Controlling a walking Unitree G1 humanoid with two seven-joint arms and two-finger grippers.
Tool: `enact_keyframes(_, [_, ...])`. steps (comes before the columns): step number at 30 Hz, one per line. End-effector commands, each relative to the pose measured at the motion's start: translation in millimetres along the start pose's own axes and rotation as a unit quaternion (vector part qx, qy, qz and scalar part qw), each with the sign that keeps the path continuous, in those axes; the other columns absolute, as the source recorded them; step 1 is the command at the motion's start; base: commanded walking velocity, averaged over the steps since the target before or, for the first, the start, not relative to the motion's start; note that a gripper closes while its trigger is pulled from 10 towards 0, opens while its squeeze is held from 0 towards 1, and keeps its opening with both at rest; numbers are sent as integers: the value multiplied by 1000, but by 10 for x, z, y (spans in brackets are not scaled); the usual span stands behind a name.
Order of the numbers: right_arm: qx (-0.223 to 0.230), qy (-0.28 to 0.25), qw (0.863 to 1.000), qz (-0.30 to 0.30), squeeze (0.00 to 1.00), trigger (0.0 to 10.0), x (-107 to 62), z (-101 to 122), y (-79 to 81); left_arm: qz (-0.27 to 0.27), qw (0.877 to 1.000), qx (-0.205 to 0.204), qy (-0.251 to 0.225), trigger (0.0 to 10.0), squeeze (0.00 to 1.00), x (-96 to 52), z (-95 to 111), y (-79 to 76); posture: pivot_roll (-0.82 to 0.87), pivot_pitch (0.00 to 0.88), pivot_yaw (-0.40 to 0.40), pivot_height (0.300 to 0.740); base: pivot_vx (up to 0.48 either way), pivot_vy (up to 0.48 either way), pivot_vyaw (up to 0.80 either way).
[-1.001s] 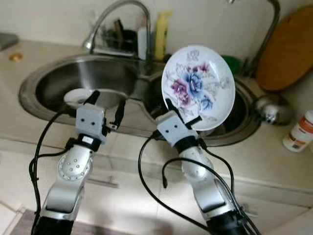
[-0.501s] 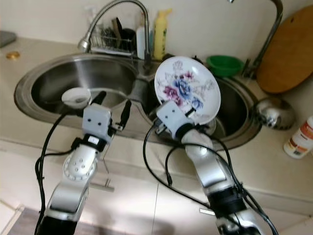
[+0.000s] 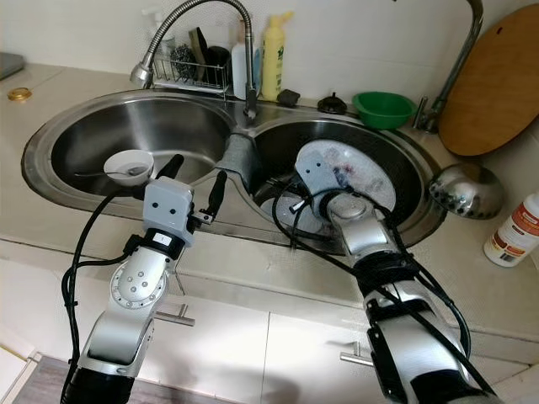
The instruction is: Kitchen organization
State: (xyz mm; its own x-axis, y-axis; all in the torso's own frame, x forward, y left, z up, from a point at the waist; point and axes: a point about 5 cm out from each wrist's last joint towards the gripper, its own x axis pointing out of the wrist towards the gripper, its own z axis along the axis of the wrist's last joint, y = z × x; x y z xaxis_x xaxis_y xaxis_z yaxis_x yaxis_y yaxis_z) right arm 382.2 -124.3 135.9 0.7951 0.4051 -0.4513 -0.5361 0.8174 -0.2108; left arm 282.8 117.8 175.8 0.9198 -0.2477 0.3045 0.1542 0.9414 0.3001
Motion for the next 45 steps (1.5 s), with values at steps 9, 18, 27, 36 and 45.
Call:
enact_keyframes(9, [31, 52, 998, 16, 1000, 10000, 36, -217, 26, 1, 1000, 2, -7, 10000, 0, 12, 36, -14, 134, 0, -87, 740, 0, 0, 0])
enact_keyframes(18, [71, 9, 997, -8, 1000, 10000, 44, -95, 5, -1, 1000, 0, -5, 10000, 0, -1, 27, -31, 136, 0, -87, 740, 0, 0, 0])
enact_keyframes(27, [60, -164, 982, -73, 1000, 10000, -119, 313, -5, 0, 1000, -2, -7, 10000, 0, -14, 26, -27, 132, 0, -82, 740, 0, 0, 0])
enact_keyframes(36, [28, -281, 951, -127, 1000, 10000, -435, 545, 111, -4, 1000, -10, -10, 10000, 0, -20, 39, -38, 123, 0, -76, 740, 0, 0, 0])
enact_keyframes(45, [23, -325, 923, -204, 0, 10000, -695, 519, 166, -6, 1000, -23, -8, 10000, 0, -2, 45, -36, 115, 0, -73, 740, 0, 97, 0])
